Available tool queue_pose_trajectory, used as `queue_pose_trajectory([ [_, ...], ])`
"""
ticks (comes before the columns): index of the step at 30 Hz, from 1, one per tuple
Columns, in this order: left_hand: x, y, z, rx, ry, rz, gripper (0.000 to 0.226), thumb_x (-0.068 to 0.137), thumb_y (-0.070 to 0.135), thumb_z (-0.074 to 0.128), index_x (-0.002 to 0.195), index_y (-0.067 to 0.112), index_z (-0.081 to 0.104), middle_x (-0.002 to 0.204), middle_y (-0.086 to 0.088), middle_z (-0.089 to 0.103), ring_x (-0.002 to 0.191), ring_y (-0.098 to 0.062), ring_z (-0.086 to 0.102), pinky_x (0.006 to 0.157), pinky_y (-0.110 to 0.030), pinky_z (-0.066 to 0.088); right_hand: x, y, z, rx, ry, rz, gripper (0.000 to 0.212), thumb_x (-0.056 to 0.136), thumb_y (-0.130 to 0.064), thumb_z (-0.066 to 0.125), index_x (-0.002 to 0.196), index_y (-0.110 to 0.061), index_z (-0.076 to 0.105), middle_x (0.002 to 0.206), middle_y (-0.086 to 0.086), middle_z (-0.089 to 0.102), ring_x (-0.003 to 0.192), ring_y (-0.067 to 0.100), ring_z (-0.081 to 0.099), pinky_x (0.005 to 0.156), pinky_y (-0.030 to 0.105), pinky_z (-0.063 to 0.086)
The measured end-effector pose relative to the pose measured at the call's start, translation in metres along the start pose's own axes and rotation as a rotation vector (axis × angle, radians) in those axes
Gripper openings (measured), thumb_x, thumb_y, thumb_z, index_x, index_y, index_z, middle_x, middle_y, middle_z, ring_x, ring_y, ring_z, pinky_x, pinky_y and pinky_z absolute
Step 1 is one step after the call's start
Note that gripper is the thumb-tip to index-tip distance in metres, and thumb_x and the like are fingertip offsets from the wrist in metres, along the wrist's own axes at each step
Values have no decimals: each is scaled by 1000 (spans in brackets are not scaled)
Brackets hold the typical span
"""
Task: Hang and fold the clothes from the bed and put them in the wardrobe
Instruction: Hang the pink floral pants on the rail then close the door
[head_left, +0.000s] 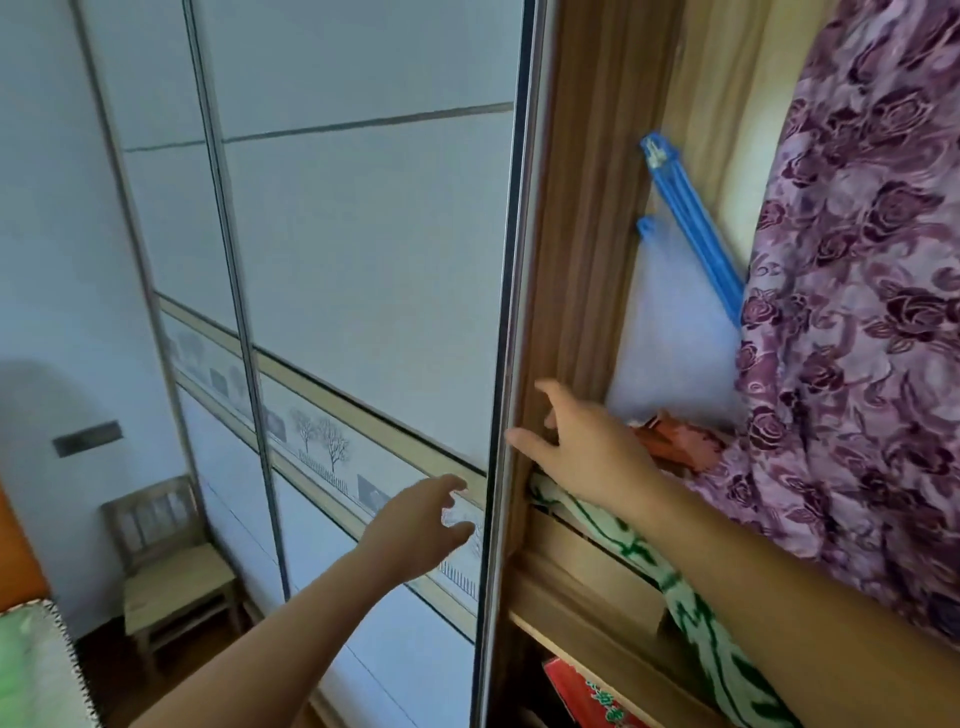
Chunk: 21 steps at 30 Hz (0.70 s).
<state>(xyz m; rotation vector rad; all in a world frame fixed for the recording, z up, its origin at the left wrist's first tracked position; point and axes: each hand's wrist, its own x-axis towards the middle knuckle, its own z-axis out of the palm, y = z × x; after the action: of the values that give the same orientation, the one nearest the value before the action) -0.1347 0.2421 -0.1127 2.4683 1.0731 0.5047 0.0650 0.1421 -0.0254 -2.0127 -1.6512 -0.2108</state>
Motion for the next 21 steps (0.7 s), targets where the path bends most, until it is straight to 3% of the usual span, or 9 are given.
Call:
queue_pose_trajectory([
  [3, 25, 4, 1, -31, 45, 108, 48, 94, 44, 61, 138, 37, 44, 123, 14, 59, 100, -6, 61, 91, -31, 53, 28, -20, 3, 64, 111, 29, 87, 89, -71, 52, 154, -40, 2, 120, 6, 67, 93, 22, 69, 73, 36, 56],
  [7, 44, 12, 5, -110, 100, 269, 19, 92, 38, 60, 107, 32, 49, 99, 14, 62, 86, -3, 62, 78, -32, 55, 40, -30, 19, 84, 171, 58, 104, 95, -56, 58, 146, -48, -33, 92, 11, 72, 70, 24, 70, 68, 43, 62],
  [9, 50, 13, 6, -122, 111, 316, 15, 92, 39, 58, 99, 33, 47, 91, 14, 61, 82, -5, 61, 71, -25, 52, 39, -27, 25, 128, 158, 65, 107, 97, -50, 58, 141, -52, -39, 89, 12, 72, 66, 21, 69, 67, 43, 62],
  [11, 52, 15, 8, -115, 129, 354, 15, 93, 39, 58, 96, 35, 44, 86, 15, 59, 78, -5, 59, 64, -16, 43, 38, -23, 26, 169, 159, 49, 106, 98, -47, 58, 141, -53, -38, 93, 13, 72, 68, 22, 70, 69, 44, 62],
  [13, 52, 17, 11, -109, 143, 373, 14, 95, 38, 58, 96, 33, 45, 84, 14, 58, 75, -7, 59, 63, -15, 42, 35, -20, 26, 173, 169, 56, 106, 98, -46, 58, 143, -52, -37, 100, 15, 72, 74, 23, 71, 72, 45, 62],
  [17, 43, 23, 22, -112, 194, 449, 15, 96, 39, 60, 102, 27, 54, 86, 13, 58, 78, -8, 57, 70, -31, 49, 17, -10, 18, 122, 201, 78, 85, 99, -49, 56, 153, -43, -9, 115, 13, 69, 88, 24, 69, 81, 41, 58],
  [21, 24, 38, 47, 39, 332, 460, 22, 88, 34, 69, 107, 24, 66, 96, 6, 62, 91, -23, 58, 76, -41, 47, -8, 5, 9, 155, 203, 140, 69, 99, -50, 54, 150, -34, 12, 128, 12, 63, 103, 27, 65, 86, 33, 49],
])
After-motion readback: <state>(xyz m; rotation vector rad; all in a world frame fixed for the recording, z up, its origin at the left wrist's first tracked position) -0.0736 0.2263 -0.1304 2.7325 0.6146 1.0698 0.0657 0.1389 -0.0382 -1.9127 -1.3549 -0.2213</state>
